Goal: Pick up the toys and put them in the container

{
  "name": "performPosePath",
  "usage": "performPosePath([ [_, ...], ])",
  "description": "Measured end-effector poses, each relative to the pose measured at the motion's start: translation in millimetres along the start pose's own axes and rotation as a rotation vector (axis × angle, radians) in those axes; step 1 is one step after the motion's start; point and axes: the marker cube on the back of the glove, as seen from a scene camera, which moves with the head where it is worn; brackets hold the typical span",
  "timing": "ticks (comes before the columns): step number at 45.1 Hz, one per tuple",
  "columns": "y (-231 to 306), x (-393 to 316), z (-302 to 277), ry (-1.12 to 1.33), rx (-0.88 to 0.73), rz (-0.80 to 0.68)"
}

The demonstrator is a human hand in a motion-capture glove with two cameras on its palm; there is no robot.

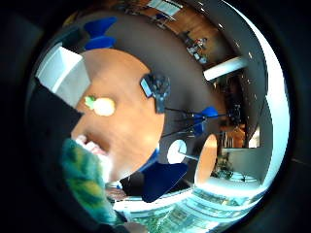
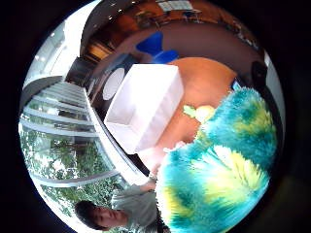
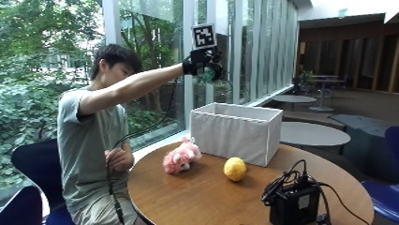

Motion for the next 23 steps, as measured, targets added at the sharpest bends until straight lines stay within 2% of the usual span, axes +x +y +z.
performPosePath([
  [4,-25.7,-63.6,-20.3,-0.203,0.020,0.049],
  [8,-49.2,-91.3,-14.5,-0.126,0.030,0.052],
  [10,-53.8,-83.4,-5.8,-0.023,0.028,-0.042],
  [13,-54.0,-43.0,9.4,0.147,0.015,-0.273],
  [15,-59.1,-45.9,18.6,0.188,0.006,-0.328],
  [19,-79.2,-148.0,36.2,0.079,0.001,-0.256],
  [23,-96.5,-185.6,56.8,0.050,0.014,-0.130],
])
